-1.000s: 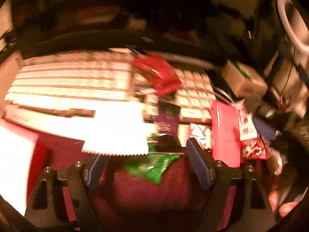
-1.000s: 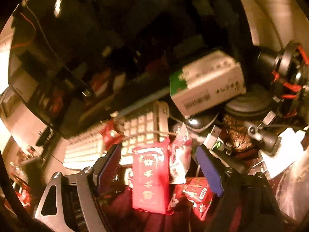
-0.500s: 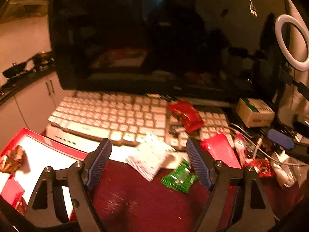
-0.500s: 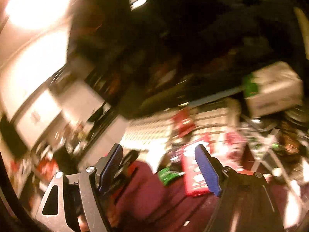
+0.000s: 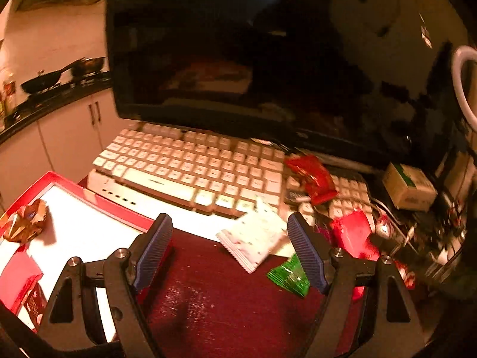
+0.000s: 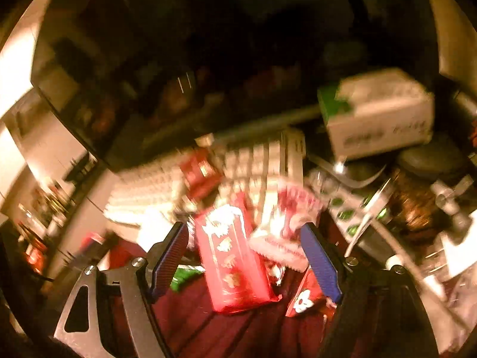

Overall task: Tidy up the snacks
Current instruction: 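Move both open tools back over the snack pile on the desk, then grasp the red rectangular packet with gold print using the left tool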

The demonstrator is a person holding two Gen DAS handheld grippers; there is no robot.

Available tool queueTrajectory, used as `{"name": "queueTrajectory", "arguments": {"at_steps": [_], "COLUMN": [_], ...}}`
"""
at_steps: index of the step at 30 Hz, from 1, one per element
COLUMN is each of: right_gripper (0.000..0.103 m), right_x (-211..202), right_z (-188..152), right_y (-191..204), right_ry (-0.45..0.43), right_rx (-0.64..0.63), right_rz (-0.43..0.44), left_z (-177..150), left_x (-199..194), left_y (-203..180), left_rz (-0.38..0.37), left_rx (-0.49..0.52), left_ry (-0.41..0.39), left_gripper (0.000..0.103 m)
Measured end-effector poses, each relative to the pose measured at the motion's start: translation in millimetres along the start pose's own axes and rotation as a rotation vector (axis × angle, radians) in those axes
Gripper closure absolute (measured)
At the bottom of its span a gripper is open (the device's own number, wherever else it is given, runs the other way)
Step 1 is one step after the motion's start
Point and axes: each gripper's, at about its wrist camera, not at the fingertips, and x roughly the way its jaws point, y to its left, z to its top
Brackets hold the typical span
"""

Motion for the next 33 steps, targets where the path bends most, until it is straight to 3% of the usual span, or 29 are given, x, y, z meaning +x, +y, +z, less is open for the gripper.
{"name": "queueTrajectory", "arguments": {"at_steps": [2,3,6,8,9,13,19,27,33], "right_gripper": [0.022,0.022,0.018,0.020,0.020,0.018,0.018,0.028,0.031], "right_x": [2,3,-5,-20,-30,-57,-69,-55,-31], "right_z": [-11,-14,-22,-22,-20,-9,7,3,-12], "right_y": [3,12,39,46,44,13,-28,-39,-37], "right_ry": [0.035,0.061,0.175,0.182,0.153,0.047,0.004,0.150,0.232], "right_rx": [-0.043,-0.089,-0.166,-0.180,-0.175,-0.083,0.059,0.060,0.027], "right_rz": [-0.016,0.022,0.290,0.411,0.420,0.335,0.133,-0.013,-0.128], "left_z": [1,1,2,2,3,1,-10,-34,-39], "left_x": [-1,-1,-2,-4,-5,-3,6,10,21], "left_y": [3,4,8,11,12,5,-26,-78,-82], "left_rz": [0.010,0.018,0.034,0.036,0.036,0.017,-0.076,-0.168,-0.202], "left_rx": [-0.006,-0.005,-0.014,-0.030,-0.035,-0.008,0.130,0.388,0.401], "left_ry": [-0.010,-0.013,-0.021,-0.033,-0.036,-0.021,0.051,0.128,0.200], "left_gripper": [0.023,0.023,0.023,0.023,0.023,0.023,0.023,0.023,0.023]}}
